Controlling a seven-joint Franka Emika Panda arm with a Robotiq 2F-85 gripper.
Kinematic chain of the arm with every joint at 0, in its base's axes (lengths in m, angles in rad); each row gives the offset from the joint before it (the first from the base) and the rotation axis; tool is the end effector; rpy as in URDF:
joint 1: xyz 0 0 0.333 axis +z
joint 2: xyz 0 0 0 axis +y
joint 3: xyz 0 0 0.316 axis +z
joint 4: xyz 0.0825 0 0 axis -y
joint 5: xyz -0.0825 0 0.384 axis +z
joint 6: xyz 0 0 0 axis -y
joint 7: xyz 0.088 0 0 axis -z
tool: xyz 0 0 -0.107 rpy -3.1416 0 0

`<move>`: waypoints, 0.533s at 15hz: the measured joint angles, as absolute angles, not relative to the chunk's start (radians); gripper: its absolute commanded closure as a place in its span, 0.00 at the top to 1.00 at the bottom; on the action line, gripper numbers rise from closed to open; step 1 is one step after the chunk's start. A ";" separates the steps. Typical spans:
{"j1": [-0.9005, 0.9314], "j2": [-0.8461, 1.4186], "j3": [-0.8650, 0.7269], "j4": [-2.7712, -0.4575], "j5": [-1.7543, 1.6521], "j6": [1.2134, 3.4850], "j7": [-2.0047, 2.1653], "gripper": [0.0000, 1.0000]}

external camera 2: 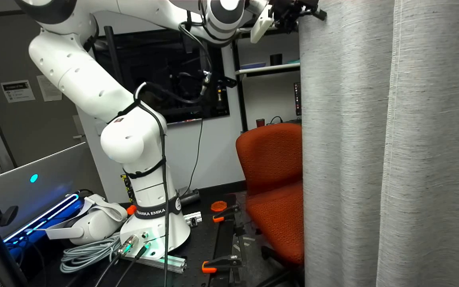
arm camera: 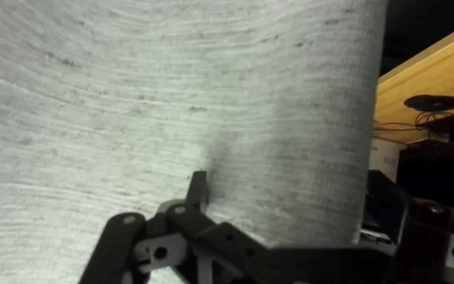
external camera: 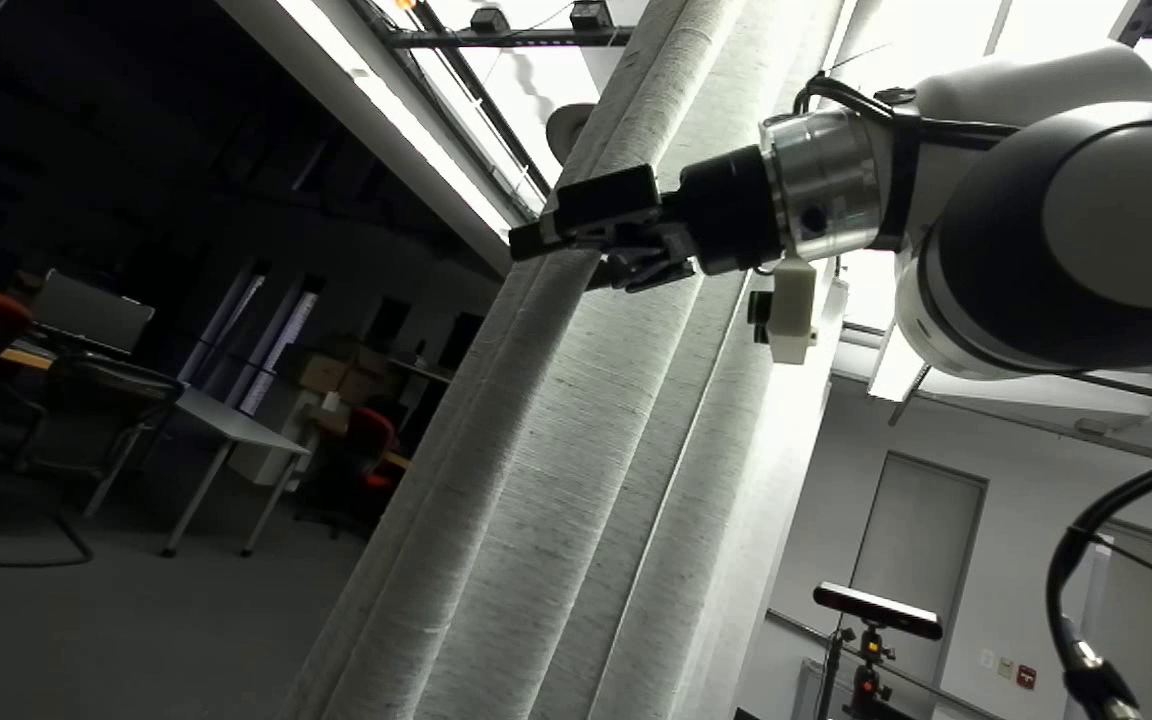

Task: Slide the curtain to the right

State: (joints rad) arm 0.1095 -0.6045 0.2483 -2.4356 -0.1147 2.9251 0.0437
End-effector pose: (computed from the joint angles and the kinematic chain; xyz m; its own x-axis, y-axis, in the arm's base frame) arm 0.3841 0.1783 0.6394 0.3887 0.3270 0.8614 0.3130 -0.9262 0.2104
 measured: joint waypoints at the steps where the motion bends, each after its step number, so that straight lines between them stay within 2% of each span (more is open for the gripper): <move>1: 0.071 -0.603 0.267 -2.434 -0.129 2.969 0.055 1.00; 4: -0.040 -0.602 0.329 -2.427 -0.139 3.052 0.084 1.00; 8: -0.059 -0.602 0.343 -2.425 -0.139 3.058 0.090 1.00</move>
State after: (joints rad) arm -0.0586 -0.6020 0.3432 -2.4253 -0.1387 3.0584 0.0895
